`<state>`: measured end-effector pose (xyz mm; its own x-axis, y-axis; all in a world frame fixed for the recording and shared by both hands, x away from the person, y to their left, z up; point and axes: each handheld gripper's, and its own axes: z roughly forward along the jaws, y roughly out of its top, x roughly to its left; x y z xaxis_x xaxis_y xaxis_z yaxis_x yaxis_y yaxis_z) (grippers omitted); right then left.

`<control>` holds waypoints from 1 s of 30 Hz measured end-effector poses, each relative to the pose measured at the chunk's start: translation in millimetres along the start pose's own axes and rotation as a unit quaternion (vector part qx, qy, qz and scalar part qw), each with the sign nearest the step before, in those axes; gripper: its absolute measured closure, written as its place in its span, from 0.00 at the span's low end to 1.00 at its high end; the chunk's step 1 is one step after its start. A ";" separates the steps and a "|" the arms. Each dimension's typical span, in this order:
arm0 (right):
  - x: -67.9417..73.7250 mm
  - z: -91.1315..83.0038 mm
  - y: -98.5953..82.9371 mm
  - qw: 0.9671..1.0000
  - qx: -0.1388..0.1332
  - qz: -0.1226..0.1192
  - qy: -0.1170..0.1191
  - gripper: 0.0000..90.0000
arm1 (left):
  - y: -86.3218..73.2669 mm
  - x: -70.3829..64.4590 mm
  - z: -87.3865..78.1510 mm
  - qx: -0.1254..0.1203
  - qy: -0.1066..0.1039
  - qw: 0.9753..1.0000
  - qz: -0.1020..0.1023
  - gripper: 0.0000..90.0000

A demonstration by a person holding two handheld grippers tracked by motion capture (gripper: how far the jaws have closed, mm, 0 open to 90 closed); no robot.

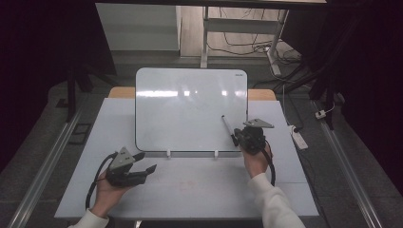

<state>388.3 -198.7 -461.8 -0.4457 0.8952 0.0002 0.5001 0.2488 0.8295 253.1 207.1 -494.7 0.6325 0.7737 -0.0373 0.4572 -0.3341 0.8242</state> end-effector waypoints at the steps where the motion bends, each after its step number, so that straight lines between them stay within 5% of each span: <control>1: -0.4 1.5 0.5 1.000 0.001 -0.002 -0.004 0.99 | -3.4 2.2 -1.6 0.000 0.002 1.000 -0.005 0.40; 11: -1.2 -6.5 -0.5 1.000 -0.014 -0.023 -0.006 0.97 | -21.0 14.7 -8.3 0.005 0.019 0.999 -0.028 0.39; 19: -10.6 -25.4 -14.0 0.998 -0.038 -0.047 0.031 0.69 | -21.9 16.5 -6.8 0.017 0.016 0.999 -0.035 0.35; 25: -26.1 -42.5 -32.1 0.995 -0.039 -0.063 0.062 0.60 | -22.7 16.9 -4.3 0.027 0.014 0.999 -0.036 0.34; 30: -35.7 -59.4 -47.8 0.990 -0.045 -0.088 0.101 0.58 | -24.1 17.5 -3.2 0.031 0.012 0.999 -0.037 0.33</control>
<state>336.2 -264.5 -468.2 -0.6638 0.7466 -0.0441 0.3376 0.3517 0.8731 251.1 230.4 -513.4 0.5803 0.8102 -0.0822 0.5399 -0.3072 0.7837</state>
